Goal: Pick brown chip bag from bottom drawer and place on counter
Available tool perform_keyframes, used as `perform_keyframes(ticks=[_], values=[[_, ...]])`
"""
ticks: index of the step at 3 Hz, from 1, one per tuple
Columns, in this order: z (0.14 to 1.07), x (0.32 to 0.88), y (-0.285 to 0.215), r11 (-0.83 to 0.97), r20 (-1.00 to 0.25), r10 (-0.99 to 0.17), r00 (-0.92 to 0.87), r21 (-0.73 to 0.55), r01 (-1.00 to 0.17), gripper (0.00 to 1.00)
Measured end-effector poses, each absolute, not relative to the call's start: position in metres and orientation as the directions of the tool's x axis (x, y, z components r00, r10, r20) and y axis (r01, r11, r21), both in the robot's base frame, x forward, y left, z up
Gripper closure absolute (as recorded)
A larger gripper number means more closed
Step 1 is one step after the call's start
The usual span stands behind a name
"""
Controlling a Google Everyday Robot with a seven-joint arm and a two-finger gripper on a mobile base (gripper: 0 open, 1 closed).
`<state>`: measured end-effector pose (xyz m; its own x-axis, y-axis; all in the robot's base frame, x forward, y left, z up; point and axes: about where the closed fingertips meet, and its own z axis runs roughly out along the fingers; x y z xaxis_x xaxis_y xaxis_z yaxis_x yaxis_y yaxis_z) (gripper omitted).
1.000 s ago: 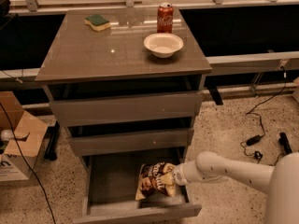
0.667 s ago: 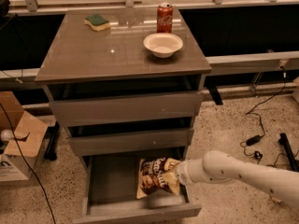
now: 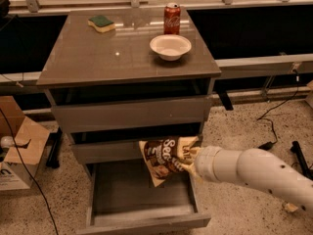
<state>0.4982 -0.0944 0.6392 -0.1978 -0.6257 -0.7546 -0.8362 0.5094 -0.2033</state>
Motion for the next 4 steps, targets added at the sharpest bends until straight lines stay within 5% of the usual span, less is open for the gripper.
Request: perform_keyframes(ticks=[1,4], values=[[0.737,0.499,-0.097,0.443,-0.730,-0.683,0.019,-0.435,-0.784,1.00],[0.772,0.498,-0.088,0.377,-0.674,-0.725,0.142,-0.561,-0.736,1.00]])
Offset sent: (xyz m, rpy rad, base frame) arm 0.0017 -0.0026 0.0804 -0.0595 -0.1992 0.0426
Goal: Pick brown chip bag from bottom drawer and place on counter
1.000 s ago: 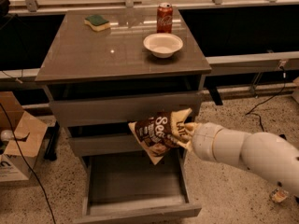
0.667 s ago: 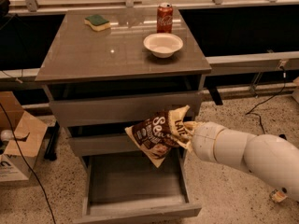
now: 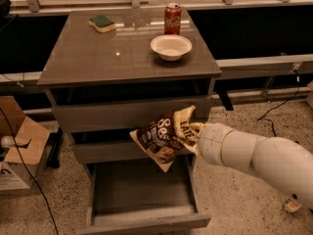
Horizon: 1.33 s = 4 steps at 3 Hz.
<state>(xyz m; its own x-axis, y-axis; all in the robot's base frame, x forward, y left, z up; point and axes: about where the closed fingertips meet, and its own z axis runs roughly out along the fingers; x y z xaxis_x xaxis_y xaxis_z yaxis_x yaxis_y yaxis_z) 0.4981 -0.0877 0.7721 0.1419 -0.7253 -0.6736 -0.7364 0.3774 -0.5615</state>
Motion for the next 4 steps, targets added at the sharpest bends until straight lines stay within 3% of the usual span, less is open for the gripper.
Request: perform_keyframes(ticks=[1,4], values=[[0.826,0.523,-0.061,0.292,-0.602,-0.736,0.309,-0.695,-0.656,1.00],[0.965,0.571,0.029,0.092,-0.366,-0.689,0.626,-0.900,-0.425,1.00]])
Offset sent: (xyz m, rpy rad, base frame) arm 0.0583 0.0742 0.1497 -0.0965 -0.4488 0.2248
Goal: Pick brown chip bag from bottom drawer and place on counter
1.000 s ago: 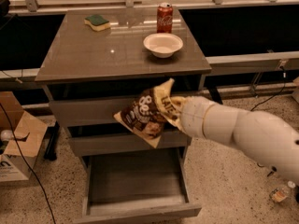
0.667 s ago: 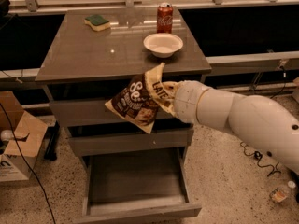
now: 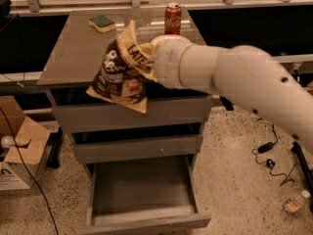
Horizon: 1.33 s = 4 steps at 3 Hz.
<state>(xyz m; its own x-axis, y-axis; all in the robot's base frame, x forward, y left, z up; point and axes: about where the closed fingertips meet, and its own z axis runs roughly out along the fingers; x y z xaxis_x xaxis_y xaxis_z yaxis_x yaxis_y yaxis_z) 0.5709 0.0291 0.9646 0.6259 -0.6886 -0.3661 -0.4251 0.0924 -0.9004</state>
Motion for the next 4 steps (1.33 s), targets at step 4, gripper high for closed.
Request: perform_keyframes(ticks=[4], values=[[0.990,0.718,0.134,0.049,-0.397,-0.648,0.650,-0.873,-0.485,1.00]])
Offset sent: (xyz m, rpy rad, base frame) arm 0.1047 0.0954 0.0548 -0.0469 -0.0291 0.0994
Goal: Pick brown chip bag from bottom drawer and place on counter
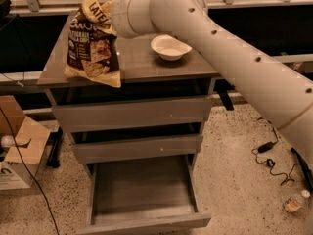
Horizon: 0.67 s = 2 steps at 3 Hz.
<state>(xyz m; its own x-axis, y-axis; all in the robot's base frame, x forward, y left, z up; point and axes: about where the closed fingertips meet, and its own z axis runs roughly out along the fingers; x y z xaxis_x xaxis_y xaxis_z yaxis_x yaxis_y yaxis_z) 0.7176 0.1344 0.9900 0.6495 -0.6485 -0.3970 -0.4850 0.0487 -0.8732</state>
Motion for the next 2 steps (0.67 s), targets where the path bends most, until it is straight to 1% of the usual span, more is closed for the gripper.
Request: perform_keyframes(ticks=[1,2], values=[[0.971,0.755,0.151,0.073,-0.457,-0.645,0.612,-0.834,-0.547,0.81],[0.950,0.790,0.171,0.085,-0.496,-0.644,0.582,-0.803,-0.589,0.57]])
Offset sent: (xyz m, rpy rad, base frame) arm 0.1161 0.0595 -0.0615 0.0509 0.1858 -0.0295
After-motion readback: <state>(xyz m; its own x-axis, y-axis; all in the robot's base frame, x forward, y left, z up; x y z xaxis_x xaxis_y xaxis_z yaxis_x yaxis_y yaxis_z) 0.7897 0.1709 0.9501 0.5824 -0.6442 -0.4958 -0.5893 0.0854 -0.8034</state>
